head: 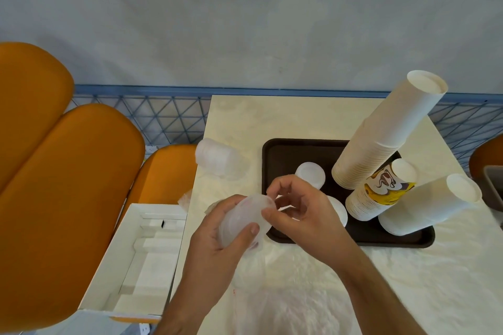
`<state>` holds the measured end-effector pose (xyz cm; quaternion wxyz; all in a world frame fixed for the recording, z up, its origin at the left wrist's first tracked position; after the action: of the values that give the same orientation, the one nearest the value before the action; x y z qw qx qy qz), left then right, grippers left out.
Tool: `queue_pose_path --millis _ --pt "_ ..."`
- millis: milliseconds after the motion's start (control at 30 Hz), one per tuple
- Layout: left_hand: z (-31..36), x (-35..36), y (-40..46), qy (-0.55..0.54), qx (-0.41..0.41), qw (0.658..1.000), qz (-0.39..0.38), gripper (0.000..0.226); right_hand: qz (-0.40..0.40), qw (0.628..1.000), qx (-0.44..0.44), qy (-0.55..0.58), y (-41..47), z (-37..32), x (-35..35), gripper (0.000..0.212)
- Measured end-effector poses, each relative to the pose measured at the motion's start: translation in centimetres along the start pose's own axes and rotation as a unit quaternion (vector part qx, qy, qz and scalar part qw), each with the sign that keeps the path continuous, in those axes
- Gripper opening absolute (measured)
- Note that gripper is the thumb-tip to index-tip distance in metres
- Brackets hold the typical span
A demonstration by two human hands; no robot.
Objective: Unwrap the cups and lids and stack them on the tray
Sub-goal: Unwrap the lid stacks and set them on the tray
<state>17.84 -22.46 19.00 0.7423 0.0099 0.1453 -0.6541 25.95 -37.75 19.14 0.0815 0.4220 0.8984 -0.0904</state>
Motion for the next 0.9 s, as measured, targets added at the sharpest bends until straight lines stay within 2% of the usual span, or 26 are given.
queue_pose_path --millis 67,200,300,333,400,500,567,700,800,900 --pt "-0.2 0.0 0.1 0.001 -0.003 1.0 -0.004 0.041 -0.024 1.0 0.0 0.008 0.0 -0.1 0.0 0.027" --pt "-0.6 -0.4 0.1 -0.01 -0.006 1.0 -0.003 0.037 -0.059 0.995 0.013 0.076 0.3 0.4 -1.0 0.015" --pt "-0.9 -0.9 0.0 -0.031 0.01 0.999 0.003 0.037 0.014 0.99 0.003 0.144 1.3 1.8 -4.0 0.018" --pt "-1.0 -1.1 0.0 -0.034 0.01 0.999 0.007 0.038 0.053 0.992 0.007 0.115 2.0 2.7 -5.5 0.019" --pt "-1.0 -1.2 -0.1 -0.037 0.009 0.999 0.015 0.042 0.121 0.992 0.03 -0.03 3.4 5.0 -8.3 0.021" --pt "-1.1 -1.2 -0.2 -0.012 0.013 1.0 0.023 0.049 0.154 0.963 0.054 -0.215 5.1 8.0 -10.9 0.028" --pt "-1.2 -1.3 -0.1 0.009 0.012 1.0 0.027 0.051 0.144 0.947 0.063 -0.281 6.1 9.6 -11.2 0.031" --pt "-1.6 -1.4 0.1 0.024 -0.007 0.999 0.029 0.043 0.07 0.918 0.126 -0.369 7.1 12.2 -10.2 0.036" --pt "-1.7 -1.6 0.2 0.029 -0.009 0.999 0.035 0.042 0.026 0.898 0.183 -0.399 7.0 13.3 -9.8 0.038" --pt "-1.6 -1.6 0.2 0.024 -0.006 0.999 0.035 0.043 0.015 0.892 0.224 -0.391 6.8 13.5 -9.4 0.046"
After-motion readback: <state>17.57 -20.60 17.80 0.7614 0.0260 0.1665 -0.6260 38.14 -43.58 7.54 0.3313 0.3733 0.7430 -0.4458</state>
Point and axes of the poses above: each hand's wrist, its own y-axis towards the middle knuckle, its own x-axis out of the palm, z = x × y, the point moved 4 cm from there along y, towards the middle knuckle, and after that the axes turned 13 degrees about -z, right-handed, at the moved point
